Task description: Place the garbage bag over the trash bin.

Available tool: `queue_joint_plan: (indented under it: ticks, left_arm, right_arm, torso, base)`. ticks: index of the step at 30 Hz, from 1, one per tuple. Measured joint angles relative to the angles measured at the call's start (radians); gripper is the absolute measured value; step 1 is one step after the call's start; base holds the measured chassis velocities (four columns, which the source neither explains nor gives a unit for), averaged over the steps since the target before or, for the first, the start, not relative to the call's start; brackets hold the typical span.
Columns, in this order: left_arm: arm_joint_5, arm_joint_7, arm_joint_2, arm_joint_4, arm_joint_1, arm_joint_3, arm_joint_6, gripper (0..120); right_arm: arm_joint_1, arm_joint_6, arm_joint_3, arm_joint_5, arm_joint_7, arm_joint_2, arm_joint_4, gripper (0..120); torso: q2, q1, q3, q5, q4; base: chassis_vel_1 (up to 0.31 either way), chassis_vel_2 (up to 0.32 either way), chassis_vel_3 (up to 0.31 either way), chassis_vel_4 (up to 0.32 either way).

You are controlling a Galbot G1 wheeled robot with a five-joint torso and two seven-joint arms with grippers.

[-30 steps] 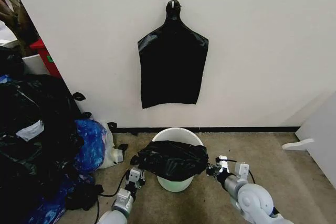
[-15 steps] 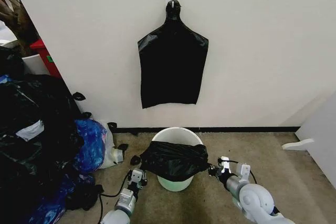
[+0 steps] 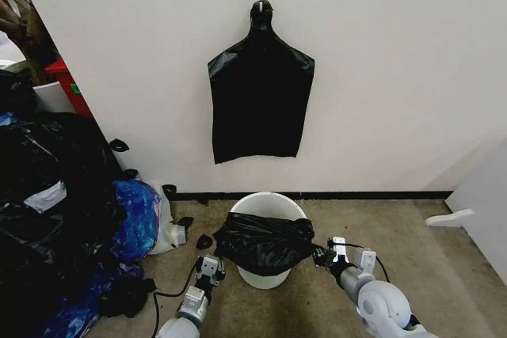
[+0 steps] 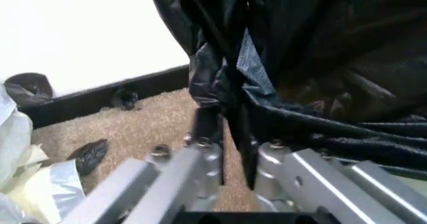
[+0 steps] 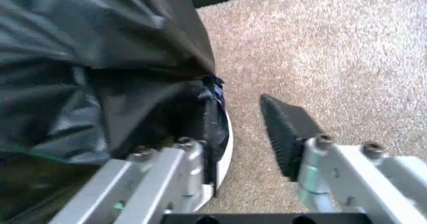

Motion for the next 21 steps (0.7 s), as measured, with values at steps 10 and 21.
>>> queue_joint_plan:
  ticks: [10,21]
  left_arm:
    - [0.014,0.002,0.035,-0.062,0.054,-0.034,0.003,48]
    - [0.032,0.006,0.053,-0.145,0.118,-0.072,-0.01,88]
  right_arm:
    - [-0.058,-0.001,0.019,-0.001,0.015,-0.018,0.079,67]
    - [-0.103,0.018,0.023,-0.029,0.017,-0.02,0.133,99]
  torso:
    - [0.0,0.0,0.0,0.0,-0.0001]
    - [0.0,0.0,0.0,0.0,0.0]
  base:
    - [0.0,0.0,0.0,0.0]
    - [0.0,0.0,0.0,0.0]
